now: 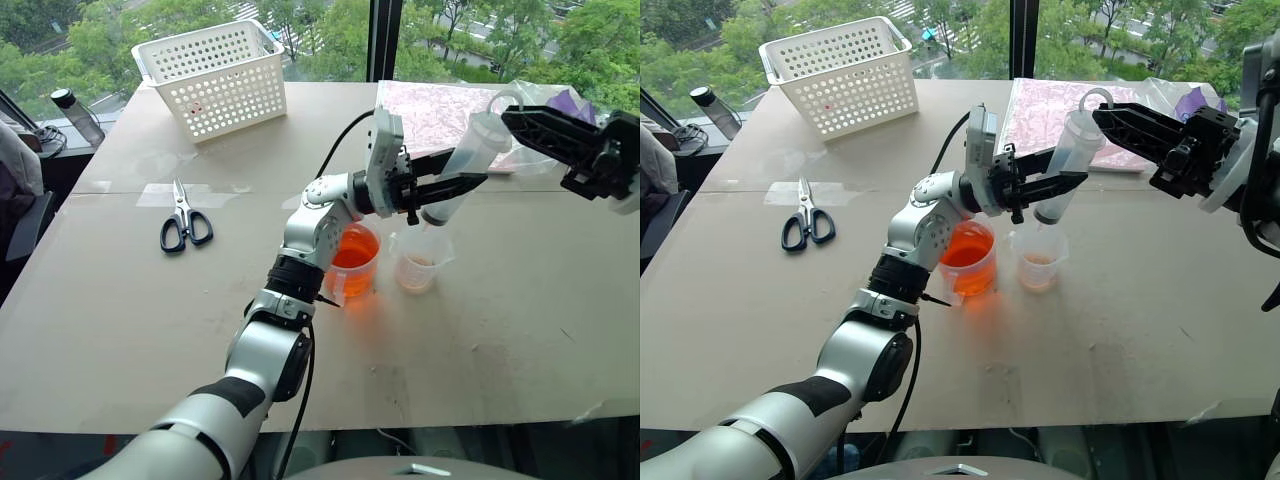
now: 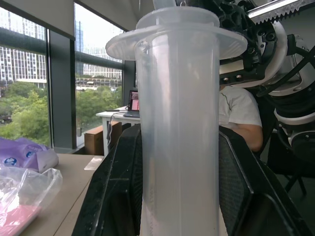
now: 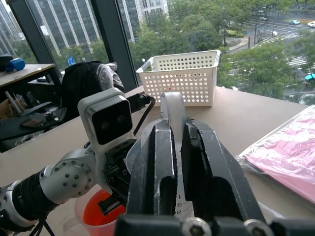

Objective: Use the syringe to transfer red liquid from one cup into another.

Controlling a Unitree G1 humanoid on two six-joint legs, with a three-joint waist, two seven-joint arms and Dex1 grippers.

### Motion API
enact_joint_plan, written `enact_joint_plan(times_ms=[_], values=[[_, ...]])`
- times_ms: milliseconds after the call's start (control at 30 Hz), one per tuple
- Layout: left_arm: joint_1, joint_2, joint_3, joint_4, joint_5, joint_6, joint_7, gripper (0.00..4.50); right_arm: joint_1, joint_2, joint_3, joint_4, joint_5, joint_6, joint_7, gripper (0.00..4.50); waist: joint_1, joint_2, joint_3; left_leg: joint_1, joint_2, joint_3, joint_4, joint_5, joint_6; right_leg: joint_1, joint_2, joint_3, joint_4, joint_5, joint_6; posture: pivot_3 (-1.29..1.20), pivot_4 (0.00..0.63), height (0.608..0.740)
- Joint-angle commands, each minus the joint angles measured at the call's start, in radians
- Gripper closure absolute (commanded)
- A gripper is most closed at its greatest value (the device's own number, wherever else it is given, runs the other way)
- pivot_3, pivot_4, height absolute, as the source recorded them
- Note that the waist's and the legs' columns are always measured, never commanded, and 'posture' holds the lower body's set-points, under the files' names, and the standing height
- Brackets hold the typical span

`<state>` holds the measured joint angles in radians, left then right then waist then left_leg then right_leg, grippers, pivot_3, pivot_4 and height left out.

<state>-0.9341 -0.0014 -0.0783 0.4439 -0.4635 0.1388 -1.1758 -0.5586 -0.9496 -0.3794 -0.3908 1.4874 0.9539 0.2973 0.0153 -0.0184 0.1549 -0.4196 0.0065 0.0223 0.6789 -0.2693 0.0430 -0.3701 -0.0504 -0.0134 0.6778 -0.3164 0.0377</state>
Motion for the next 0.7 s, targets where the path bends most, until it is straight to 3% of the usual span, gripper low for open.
enact_joint_plan(times_ms=[33,133,167,233,367,700], values=[[-0.042,-0.031,0.035,-0.024,-0.029,-0.041,0.016,3.13,0.019,-0.005,0.032,-0.030,0.026,0.031,0.010,4.45,0.000,0.000,0.000,0.000,0.000,0.000,0.000,0.000,0.000,0.000,0.000,0.000,0.000,0.000,0.000,0.00,0.150,0.740],[-0.042,-0.030,0.037,-0.032,-0.030,-0.038,0.018,3.13,-0.026,0.033,0.014,0.014,-0.010,-0.028,-0.006,4.45,-0.001,0.000,0.000,0.000,0.000,0.000,0.000,0.000,0.000,0.000,0.000,0.000,0.000,0.000,0.000,0.00,0.150,0.740],[-0.042,-0.029,0.038,-0.037,-0.031,-0.036,0.019,3.13,-0.043,0.047,0.004,0.037,0.003,-0.040,-0.015,3.69,-0.001,0.000,0.000,0.000,0.000,0.000,0.001,0.000,0.000,0.000,0.000,0.000,0.000,0.000,0.000,0.00,0.150,0.740],[-0.043,-0.029,0.042,-0.048,-0.033,-0.031,0.024,3.13,-0.060,0.065,-0.029,0.057,0.059,-0.051,-0.001,3.03,0.000,0.000,0.000,0.000,0.000,0.000,0.001,0.000,0.000,0.000,0.000,0.000,0.001,0.000,0.000,0.00,0.150,0.740],[-0.050,-0.022,0.051,-0.072,-0.039,-0.018,0.032,3.13,-0.074,0.107,-0.079,0.096,0.123,-0.092,-0.036,1.04,-0.001,0.000,0.000,-0.002,0.000,0.000,0.002,0.000,0.000,0.000,0.000,-0.001,0.000,0.000,0.000,0.00,0.150,0.740],[-0.079,0.031,0.063,-0.263,-0.089,0.096,0.105,3.13,-0.068,0.136,-0.118,0.138,0.182,-0.120,-0.016,1.04,-0.002,0.000,0.000,-0.002,0.000,-0.001,0.002,0.000,0.000,0.000,0.000,-0.001,0.000,0.000,0.000,0.00,0.150,0.740]])
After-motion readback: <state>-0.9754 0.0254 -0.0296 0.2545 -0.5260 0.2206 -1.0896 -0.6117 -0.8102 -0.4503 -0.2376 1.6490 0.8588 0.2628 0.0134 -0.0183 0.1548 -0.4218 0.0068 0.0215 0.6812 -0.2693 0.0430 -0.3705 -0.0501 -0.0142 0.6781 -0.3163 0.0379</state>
